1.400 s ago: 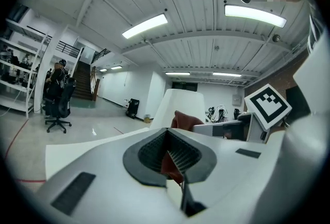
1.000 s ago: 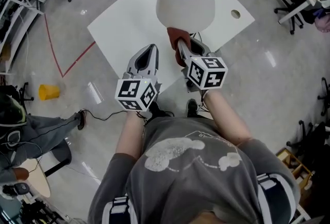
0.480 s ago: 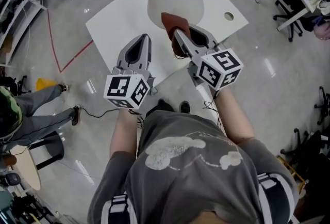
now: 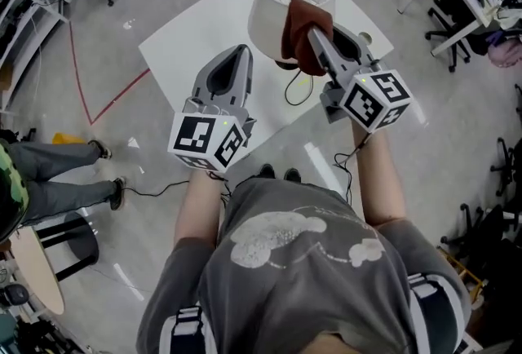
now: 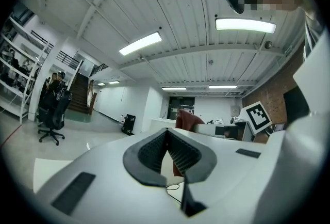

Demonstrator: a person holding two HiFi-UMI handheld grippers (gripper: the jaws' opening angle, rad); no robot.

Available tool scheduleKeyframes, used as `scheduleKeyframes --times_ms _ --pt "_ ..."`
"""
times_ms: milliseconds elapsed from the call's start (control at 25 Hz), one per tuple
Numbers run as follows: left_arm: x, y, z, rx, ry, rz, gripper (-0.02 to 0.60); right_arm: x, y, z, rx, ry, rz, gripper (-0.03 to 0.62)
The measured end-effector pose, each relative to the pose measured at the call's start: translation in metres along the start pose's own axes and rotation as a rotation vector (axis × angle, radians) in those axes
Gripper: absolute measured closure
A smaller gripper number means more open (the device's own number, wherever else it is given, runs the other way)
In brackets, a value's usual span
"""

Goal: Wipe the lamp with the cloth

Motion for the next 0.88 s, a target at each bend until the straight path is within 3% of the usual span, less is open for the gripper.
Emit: scheduleKeyframes --times_ms 240,480,720,880 --pt "-0.013 0.021 0.009 -0.062 0.071 -0.037 0.574 0.004 0.025 -0.007 -0.012 0.02 0.016 0.508" --pt "0.001 0.047 0.018 -0.1 0.06 -0.032 0.574 0.029 0.048 -0.022 -0.058 -0.021 0.027 0.508" --pt "0.015 0.06 0.022 -0.105 -0.064 -0.01 0.574 0.056 0.072 -0.03 -0.056 -0.173 0.076 0.508" --pt "0.031 0.071 0.021 -0.118 -0.159 -0.009 0.574 0.071 0.087 -0.035 -0.127 -0.253 0.103 0.508"
Point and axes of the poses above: the fingertips, and each gripper's own axes: z forward along the fingers, x to its right, y out of its underside, the point moved 9 cm from there along -z, backward along the fingers, and after that the axes turned 13 degrees about -y, right-handed, at the moved point
